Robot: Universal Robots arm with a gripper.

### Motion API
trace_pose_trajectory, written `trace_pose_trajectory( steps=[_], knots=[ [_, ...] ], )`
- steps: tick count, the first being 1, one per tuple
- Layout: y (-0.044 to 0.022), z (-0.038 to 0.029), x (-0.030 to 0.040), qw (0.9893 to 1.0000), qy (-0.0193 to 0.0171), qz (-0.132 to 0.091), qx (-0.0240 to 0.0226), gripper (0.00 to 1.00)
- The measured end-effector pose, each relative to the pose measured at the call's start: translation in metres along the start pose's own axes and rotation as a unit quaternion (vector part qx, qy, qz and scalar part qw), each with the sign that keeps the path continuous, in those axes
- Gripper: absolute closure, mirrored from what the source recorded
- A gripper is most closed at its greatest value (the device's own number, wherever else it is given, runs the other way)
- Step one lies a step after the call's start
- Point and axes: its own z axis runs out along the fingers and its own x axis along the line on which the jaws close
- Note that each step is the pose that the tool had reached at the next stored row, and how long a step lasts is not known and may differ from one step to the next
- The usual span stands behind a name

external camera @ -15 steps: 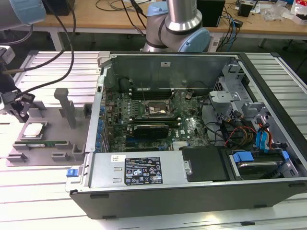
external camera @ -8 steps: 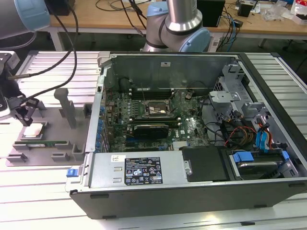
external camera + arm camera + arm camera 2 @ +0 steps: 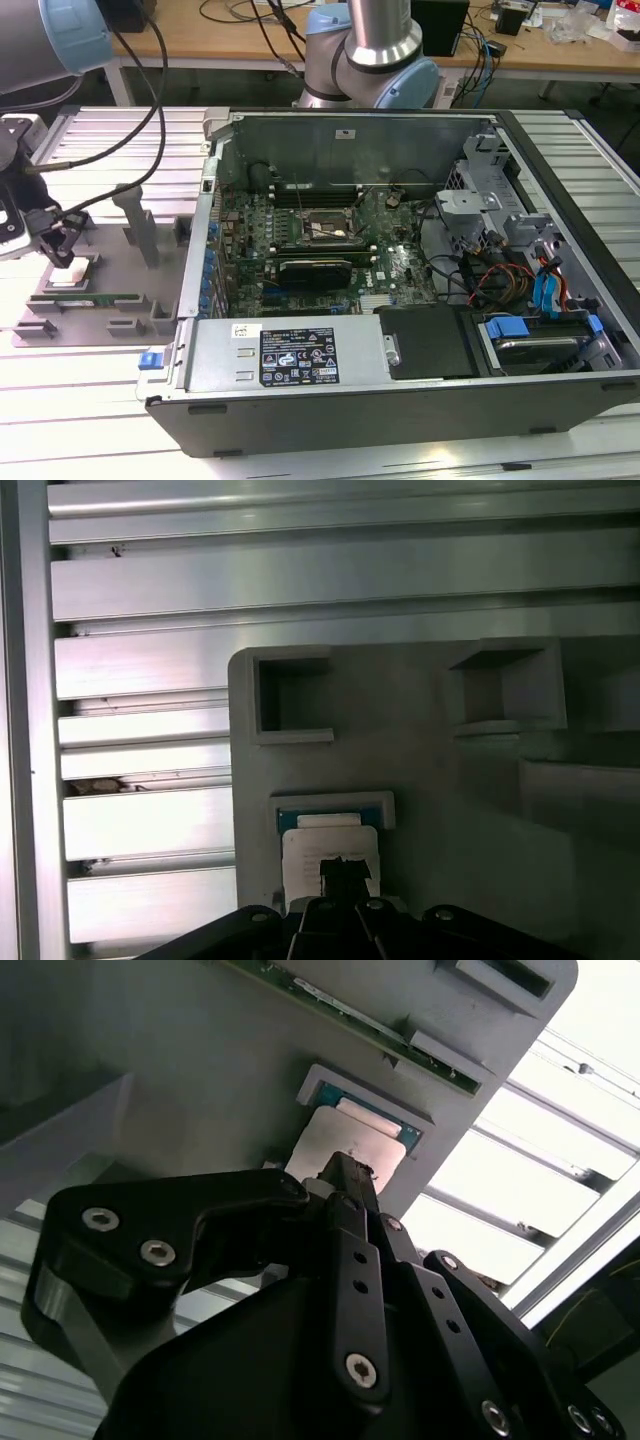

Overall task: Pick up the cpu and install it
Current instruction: 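Pick up the cpu and move it towards the insertion slot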

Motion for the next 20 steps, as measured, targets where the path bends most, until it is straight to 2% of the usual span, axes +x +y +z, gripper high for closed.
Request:
trace_pose_trajectory(
  steps=[3,4,10,15,17,20],
  knots=[
    [0.0,0.0004,0.0,1.0,-0.0001,0.0,-0.0001,0.89],
    [0.0,0.0007,0.0,1.0,-0.0002,0.0,-0.0001,0.77],
    [0.0,0.0012,0.0,1.0,-0.0001,0.0,-0.0001,0.4],
    [-0.0004,0.0095,0.0002,1.0,0.001,0.0,-0.0001,0.4],
    [-0.0006,0.0136,0.0003,1.0,0.0035,0.0,0.0002,0.4],
    [-0.0007,0.0151,0.0004,1.0,0.0051,0.0,0.0003,0.4]
  ],
)
